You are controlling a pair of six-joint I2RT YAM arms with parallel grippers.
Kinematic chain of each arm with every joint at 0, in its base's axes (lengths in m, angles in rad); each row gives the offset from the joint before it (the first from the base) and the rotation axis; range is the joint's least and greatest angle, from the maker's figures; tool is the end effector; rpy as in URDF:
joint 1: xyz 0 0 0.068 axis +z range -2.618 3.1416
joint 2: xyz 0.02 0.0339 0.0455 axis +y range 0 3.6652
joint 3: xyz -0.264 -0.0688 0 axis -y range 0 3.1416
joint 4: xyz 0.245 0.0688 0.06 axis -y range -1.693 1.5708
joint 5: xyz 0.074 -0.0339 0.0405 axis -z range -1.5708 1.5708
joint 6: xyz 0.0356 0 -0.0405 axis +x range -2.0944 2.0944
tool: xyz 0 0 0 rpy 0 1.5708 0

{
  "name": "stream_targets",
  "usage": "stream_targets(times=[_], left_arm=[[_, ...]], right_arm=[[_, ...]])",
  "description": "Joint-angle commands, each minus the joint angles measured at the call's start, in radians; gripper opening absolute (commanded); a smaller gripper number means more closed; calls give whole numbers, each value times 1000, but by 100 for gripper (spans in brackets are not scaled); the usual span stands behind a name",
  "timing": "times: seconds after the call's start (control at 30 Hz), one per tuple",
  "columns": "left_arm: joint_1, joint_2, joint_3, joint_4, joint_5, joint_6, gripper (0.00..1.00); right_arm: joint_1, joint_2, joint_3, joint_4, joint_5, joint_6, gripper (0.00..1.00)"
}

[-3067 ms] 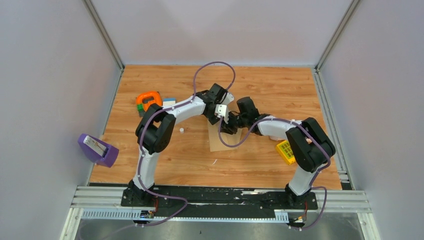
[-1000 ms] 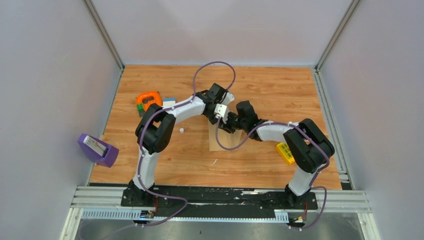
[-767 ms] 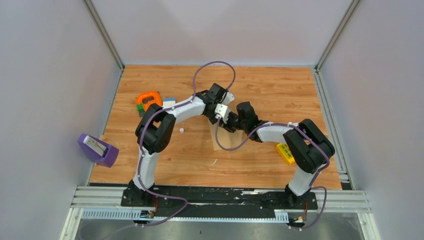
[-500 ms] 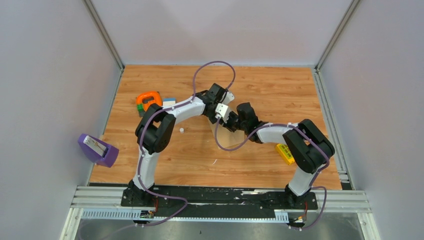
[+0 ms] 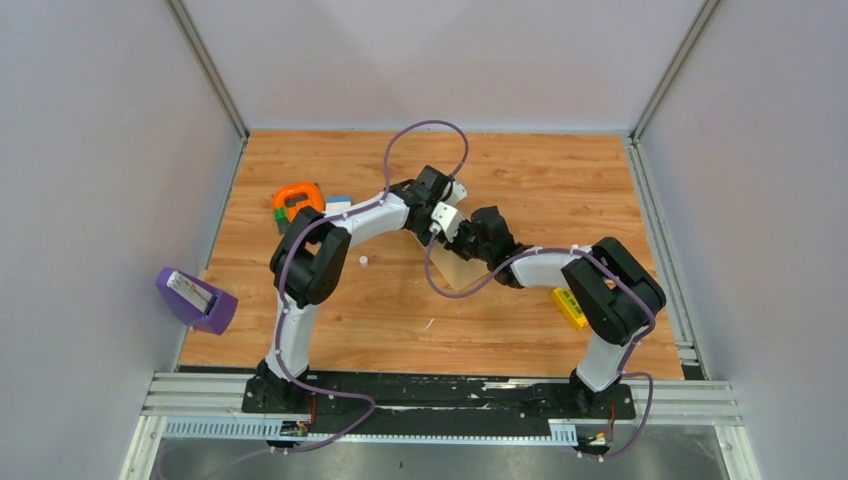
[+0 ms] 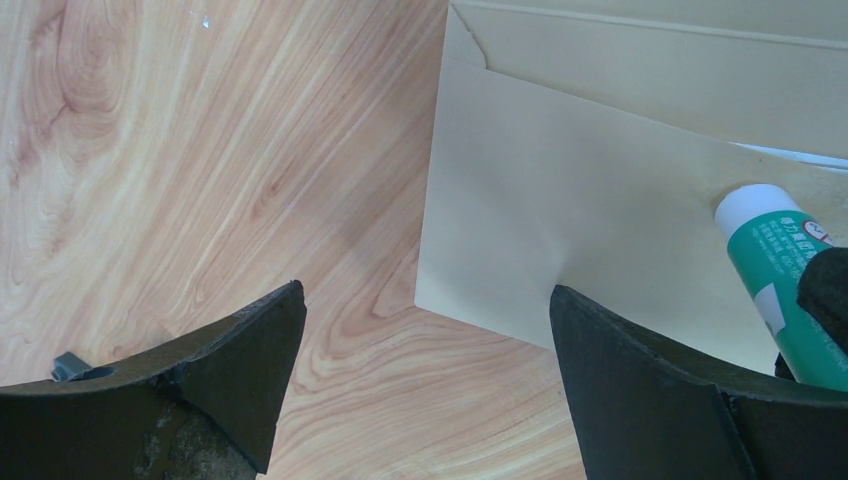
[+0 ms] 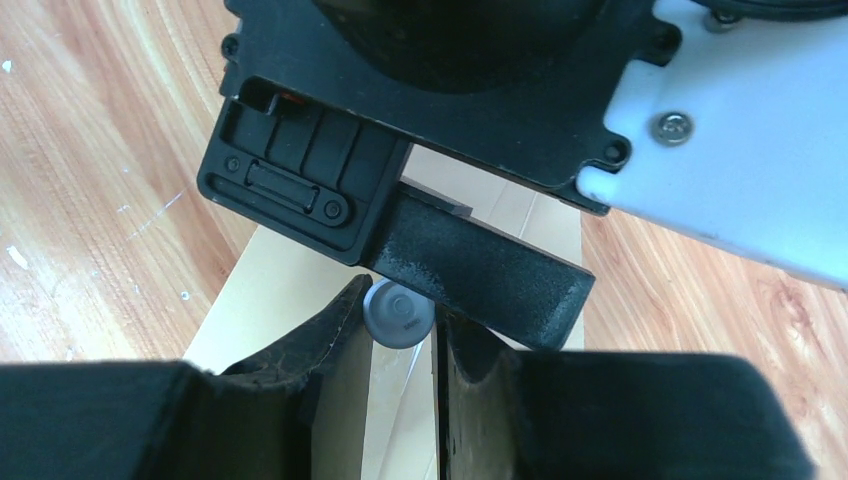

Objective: Place the letter into the envelope and seal it
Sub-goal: Paint the envelope at the center of the board.

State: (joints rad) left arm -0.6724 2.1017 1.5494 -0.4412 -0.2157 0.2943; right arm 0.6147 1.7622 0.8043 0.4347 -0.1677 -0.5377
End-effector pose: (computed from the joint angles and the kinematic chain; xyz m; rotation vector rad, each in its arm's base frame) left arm 0.3592 -0.2762 0.1726 1.1052 2.2809 0.1280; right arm 0.2864 0.2094 0.1523 -1.2245 1.6982 0.2221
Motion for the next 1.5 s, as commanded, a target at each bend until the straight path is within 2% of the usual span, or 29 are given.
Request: stream_targets(times=[0.0,0.17,0.47,0.67,0.8,0.97,1.1,1.2,1.37,1.47], left_arm=[[-47,-17,-21,-88,92,10,100],[-34,-35,-10,-100,139,-18,100],[-15,-42,-30,-87,170,-41,100],[-5,-57,-41,-72,163,-65,100],[39,-110,-69,-39,222,-107,100],[114,-195,-114,17,378,-176,100],[156,-230,-135,52,451,-203,100],[160,-221,-139,56,438,-211,100],[150,-134,-89,-3,317,-198,100],[141,-108,-74,-18,321,-192,100]], right_arm=[[-25,-2,45,52,82,118,0],[-72,-81,62,-10,8,271,0],[-226,-82,119,-113,-256,576,0],[-255,-61,136,-145,-329,667,0],[-274,-57,132,-151,-361,703,0],[-279,-42,148,-175,-372,724,0],[-279,-26,155,-178,-400,732,0],[-279,-8,175,-195,-405,734,0],[-277,27,204,-225,-402,748,0],[-275,34,213,-238,-404,754,0]])
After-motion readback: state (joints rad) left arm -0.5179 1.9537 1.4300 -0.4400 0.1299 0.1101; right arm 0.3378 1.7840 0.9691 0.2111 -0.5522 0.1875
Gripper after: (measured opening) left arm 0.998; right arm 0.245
